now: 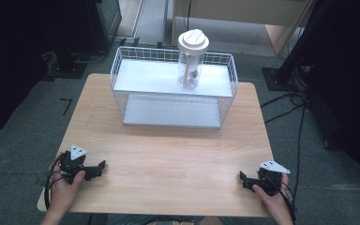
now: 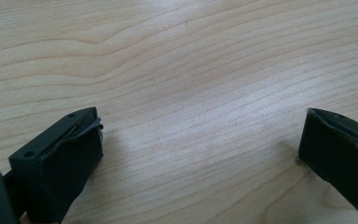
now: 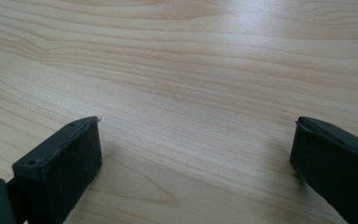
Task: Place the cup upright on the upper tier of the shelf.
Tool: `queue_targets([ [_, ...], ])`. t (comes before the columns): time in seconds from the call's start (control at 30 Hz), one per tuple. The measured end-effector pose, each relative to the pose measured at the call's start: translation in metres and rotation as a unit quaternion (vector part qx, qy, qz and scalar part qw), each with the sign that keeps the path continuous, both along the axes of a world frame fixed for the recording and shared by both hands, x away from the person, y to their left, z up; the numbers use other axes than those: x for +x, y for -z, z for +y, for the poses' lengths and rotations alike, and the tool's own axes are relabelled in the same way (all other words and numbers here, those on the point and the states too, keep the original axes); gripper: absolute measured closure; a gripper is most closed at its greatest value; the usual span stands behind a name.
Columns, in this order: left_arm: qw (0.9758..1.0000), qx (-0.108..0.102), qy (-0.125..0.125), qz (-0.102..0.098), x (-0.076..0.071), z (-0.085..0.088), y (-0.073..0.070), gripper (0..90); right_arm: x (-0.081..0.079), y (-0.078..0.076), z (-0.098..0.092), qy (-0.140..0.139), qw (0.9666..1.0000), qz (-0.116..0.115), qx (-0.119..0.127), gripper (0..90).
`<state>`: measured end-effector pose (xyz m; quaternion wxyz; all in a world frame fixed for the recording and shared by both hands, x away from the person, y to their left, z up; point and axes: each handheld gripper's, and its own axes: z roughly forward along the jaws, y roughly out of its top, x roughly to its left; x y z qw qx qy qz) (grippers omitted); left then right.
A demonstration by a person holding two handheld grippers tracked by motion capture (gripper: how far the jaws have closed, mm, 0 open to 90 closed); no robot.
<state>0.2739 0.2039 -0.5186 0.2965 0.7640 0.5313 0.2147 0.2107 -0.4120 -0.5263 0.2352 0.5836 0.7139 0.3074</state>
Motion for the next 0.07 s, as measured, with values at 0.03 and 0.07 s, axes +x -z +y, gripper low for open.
queue_targets([
  [0.03, 1.0000, 0.000, -0.001, 0.001, 0.0003, -0.0007, -0.0001, 0.0, 0.0000, 0.0000, 0.0000, 0.000, 1.0000, 0.000, 0.000, 1.8],
  [0.07, 1.0000, 0.000, -0.001, 0.001, 0.0003, -0.0007, -0.0001, 0.0, 0.0000, 0.0000, 0.0000, 0.000, 1.0000, 0.000, 0.000, 1.8],
])
